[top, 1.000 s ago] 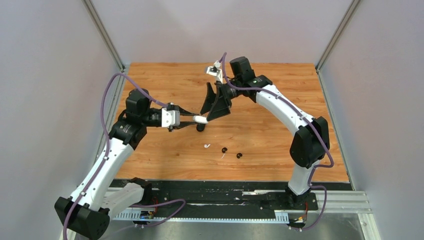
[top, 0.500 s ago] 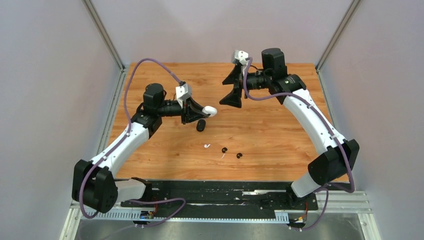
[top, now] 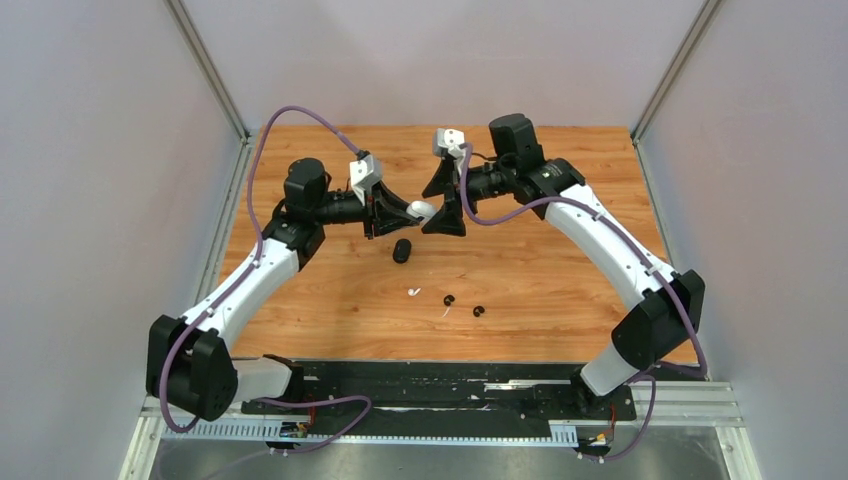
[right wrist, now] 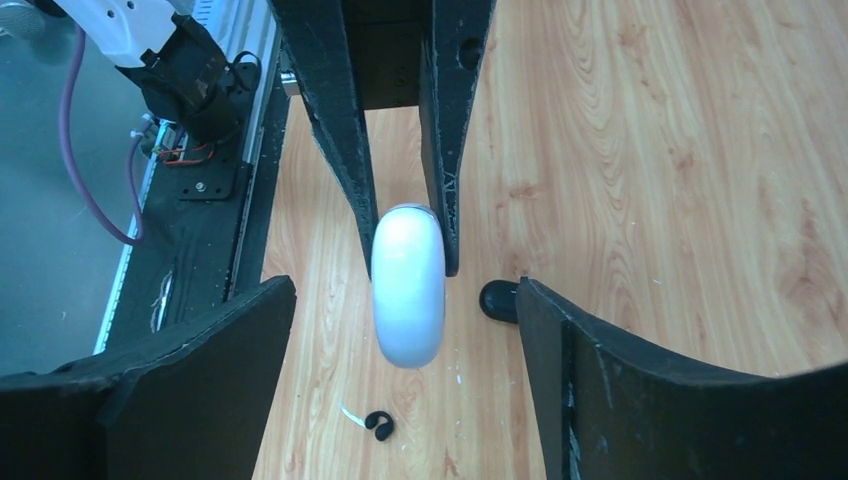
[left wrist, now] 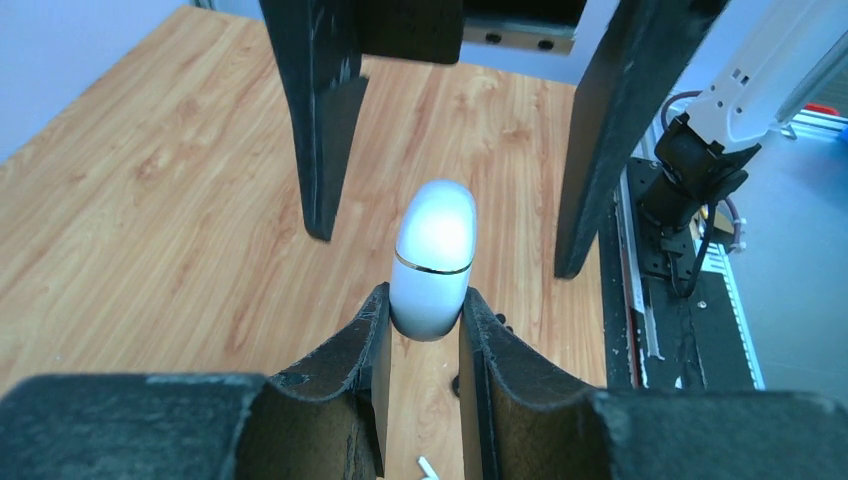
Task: Insert the wireless bluetooth earbuds into the charging case
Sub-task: Open the charging case.
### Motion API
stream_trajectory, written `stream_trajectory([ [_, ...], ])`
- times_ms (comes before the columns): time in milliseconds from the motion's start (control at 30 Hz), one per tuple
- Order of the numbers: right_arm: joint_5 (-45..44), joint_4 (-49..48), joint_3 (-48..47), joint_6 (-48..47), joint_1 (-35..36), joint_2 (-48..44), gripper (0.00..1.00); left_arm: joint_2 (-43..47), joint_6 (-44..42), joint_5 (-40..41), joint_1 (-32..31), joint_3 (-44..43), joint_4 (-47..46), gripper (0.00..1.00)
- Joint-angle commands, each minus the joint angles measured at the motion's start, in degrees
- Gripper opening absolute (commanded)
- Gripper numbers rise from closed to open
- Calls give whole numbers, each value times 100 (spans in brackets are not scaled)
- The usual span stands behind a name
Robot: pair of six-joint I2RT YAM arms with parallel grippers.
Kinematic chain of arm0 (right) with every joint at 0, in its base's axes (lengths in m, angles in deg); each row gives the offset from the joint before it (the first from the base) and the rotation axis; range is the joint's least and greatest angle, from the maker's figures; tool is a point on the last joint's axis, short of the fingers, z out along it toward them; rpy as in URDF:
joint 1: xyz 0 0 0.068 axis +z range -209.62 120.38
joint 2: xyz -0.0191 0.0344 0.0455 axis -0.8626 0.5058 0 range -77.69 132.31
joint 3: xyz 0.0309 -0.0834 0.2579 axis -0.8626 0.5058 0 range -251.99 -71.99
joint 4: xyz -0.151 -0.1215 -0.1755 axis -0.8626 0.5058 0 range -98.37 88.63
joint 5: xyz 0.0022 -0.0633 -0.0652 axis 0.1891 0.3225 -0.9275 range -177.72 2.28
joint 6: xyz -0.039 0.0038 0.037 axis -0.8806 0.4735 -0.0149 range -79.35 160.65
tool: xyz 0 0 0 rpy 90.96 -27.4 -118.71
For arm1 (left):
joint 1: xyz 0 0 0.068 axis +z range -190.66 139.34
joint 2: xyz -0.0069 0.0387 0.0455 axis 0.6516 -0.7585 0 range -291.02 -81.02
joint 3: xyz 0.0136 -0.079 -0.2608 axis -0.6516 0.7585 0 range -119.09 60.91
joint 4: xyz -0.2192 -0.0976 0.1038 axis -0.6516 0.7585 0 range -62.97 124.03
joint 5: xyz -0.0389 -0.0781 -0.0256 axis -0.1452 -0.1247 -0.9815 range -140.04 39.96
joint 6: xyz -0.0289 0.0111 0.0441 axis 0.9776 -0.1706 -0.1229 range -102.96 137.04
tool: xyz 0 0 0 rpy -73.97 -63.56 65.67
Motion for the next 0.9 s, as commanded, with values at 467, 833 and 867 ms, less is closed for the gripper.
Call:
stream_trajectory([
  [467, -53, -427, -830, 925, -354, 527, 66, 309, -1362, -198, -202, -145, 226, 0],
  [833, 369, -651, -727, 1430, -499, 411, 60, 287, -1558, -199, -224, -182, 313, 0],
  [867, 413, -686, -718, 1494, -514, 404, 60, 292, -1566, -198, -226, -182, 316, 0],
])
